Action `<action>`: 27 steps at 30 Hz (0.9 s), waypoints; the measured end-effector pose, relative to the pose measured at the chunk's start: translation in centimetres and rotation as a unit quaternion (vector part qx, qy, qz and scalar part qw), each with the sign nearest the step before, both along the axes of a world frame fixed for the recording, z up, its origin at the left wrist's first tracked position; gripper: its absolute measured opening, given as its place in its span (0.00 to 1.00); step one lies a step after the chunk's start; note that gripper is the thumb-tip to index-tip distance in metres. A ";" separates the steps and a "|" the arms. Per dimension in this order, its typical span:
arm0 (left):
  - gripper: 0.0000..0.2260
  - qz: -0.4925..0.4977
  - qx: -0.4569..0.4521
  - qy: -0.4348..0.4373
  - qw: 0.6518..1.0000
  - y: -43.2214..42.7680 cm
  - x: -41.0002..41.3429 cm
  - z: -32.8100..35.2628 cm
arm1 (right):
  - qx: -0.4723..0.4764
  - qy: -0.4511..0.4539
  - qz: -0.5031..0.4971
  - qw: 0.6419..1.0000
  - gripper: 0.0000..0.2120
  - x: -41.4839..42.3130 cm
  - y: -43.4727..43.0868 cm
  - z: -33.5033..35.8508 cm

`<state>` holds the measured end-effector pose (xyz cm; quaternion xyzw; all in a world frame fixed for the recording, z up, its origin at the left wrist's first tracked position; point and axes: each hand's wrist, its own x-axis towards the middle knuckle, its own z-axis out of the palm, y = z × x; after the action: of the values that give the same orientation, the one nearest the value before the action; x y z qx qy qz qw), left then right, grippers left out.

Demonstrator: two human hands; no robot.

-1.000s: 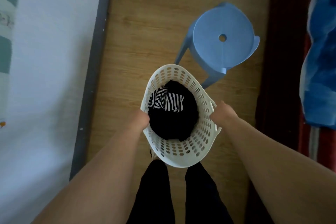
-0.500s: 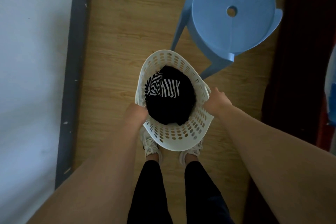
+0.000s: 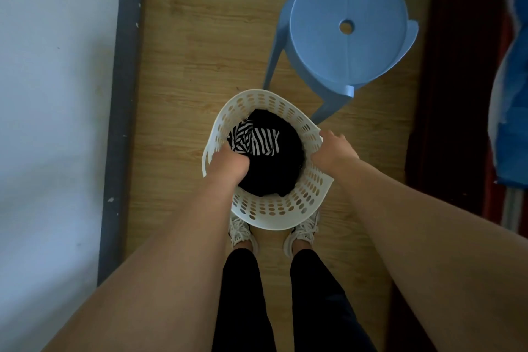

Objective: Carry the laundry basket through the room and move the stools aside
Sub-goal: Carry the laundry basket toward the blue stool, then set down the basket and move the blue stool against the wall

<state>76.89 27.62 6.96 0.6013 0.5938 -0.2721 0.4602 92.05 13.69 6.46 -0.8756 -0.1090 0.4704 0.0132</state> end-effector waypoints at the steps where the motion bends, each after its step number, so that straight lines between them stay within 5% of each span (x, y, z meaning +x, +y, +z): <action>1: 0.23 -0.004 -0.002 -0.010 1.000 -0.2 0.4 0.6 | 0.004 -0.004 0.003 1.000 0.28 0.0 0.0 0.5; 17: 0.29 -0.047 -0.020 -0.098 0.994 -3.0 2.3 18.3 | 0.053 -0.070 0.012 0.996 0.32 -0.4 -1.8 17.7; 20: 0.30 -0.075 -0.008 -0.104 0.992 -3.7 3.3 20.7 | 0.057 -0.084 -0.007 0.995 0.39 -0.3 -2.9 19.9; 27: 0.29 -0.111 0.010 -0.081 0.990 -6.2 7.3 22.9 | 0.081 -0.105 -0.021 0.991 0.36 3.3 -5.8 22.6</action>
<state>84.19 21.38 29.86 0.6881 0.4867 -0.2663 0.4676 95.37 7.84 29.03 -0.9184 -0.1294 0.3647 0.0822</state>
